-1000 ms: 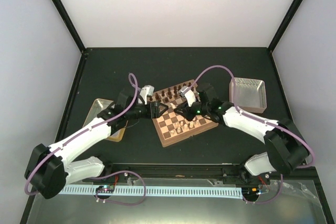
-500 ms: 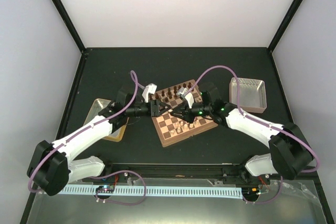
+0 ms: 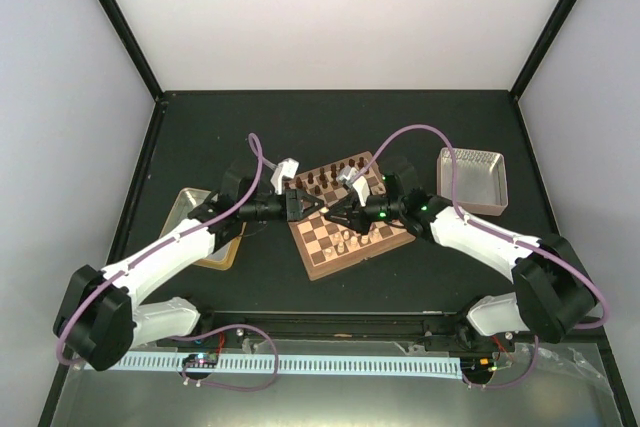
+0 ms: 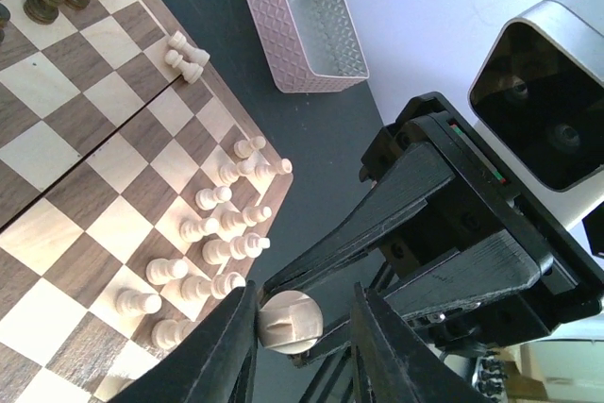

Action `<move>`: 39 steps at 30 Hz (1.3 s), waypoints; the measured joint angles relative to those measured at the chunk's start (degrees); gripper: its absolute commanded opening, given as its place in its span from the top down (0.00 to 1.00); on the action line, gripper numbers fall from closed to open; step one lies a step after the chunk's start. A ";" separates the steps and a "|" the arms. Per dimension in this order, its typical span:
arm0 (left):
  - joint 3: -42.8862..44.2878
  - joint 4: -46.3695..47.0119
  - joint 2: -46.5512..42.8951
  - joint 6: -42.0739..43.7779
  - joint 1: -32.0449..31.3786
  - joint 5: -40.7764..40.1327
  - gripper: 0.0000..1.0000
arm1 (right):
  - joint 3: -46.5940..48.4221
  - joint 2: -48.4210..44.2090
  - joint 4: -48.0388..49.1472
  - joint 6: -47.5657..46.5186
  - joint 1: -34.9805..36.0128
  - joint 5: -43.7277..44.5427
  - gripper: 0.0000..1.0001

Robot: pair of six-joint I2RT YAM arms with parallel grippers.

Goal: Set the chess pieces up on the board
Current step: Place the chess piece on the chessboard.

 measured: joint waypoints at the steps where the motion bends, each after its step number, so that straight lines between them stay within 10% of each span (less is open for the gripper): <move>1: 0.00 0.15 0.07 0.04 -0.02 0.22 0.71 | 0.00 0.00 0.00 0.00 0.00 -0.02 0.86; 10: -0.02 1.03 1.88 0.22 0.02 1.70 0.90 | -0.24 -0.15 -0.04 0.00 0.00 -0.22 0.83; 17: -0.13 1.18 1.81 0.94 -0.04 1.81 0.90 | -0.31 -0.28 -0.50 1.09 0.00 1.07 0.41; 22: -0.13 0.48 1.66 3.23 -0.04 0.02 0.89 | -1.68 -2.91 -1.11 3.52 0.00 6.43 0.33; 39: 15.69 -8.59 12.79 19.32 -21.97 -24.59 0.88 | -7.69 -34.03 -23.78 32.39 -3.67 72.17 0.28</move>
